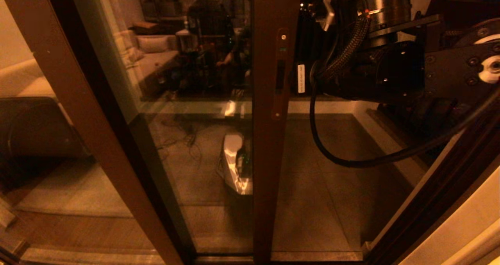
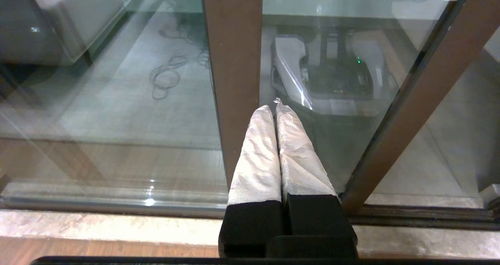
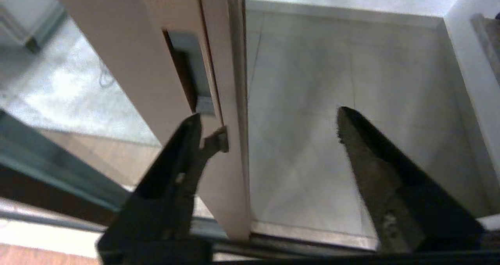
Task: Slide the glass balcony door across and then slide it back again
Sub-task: Close the slid door
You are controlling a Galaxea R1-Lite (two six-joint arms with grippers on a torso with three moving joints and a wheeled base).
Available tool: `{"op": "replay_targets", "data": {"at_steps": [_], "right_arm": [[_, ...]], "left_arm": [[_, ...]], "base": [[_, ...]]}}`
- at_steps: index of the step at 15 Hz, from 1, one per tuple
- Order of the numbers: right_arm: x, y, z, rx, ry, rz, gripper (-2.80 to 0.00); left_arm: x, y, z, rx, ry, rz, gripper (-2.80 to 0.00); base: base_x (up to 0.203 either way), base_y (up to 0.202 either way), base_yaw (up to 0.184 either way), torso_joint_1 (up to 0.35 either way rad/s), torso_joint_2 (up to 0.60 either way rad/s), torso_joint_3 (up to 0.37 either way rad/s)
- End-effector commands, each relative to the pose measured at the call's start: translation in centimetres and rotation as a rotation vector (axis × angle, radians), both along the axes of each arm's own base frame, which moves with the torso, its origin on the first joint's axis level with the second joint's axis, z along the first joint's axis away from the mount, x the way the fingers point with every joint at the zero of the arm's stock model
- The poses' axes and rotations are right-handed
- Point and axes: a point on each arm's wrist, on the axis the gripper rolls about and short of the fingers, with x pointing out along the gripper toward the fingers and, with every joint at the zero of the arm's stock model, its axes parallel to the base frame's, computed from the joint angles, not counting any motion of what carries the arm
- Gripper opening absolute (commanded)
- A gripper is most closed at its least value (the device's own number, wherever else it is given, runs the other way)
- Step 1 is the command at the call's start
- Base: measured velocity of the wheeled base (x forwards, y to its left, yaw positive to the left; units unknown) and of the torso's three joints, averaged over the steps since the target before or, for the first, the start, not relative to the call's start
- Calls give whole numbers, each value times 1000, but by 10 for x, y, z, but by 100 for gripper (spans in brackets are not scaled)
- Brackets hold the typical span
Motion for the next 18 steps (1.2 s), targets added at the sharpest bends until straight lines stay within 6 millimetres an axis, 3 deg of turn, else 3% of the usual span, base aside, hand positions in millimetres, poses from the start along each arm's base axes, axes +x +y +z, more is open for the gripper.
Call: {"op": "replay_targets", "data": {"at_steps": [1, 10, 18], "right_arm": [[8, 2, -7, -8, 10, -13, 0], [18, 7, -13, 3, -3, -20, 0], [33, -7, -14, 3, -3, -75, 0]], "left_arm": [[0, 0, 0, -1, 0, 0, -280], [0, 0, 0, -1, 0, 0, -280], [0, 0, 0, -1, 0, 0, -280]], "base": [[0, 0, 0, 0, 0, 0], [0, 0, 0, 0, 0, 0], [0, 0, 0, 0, 0, 0]]}}
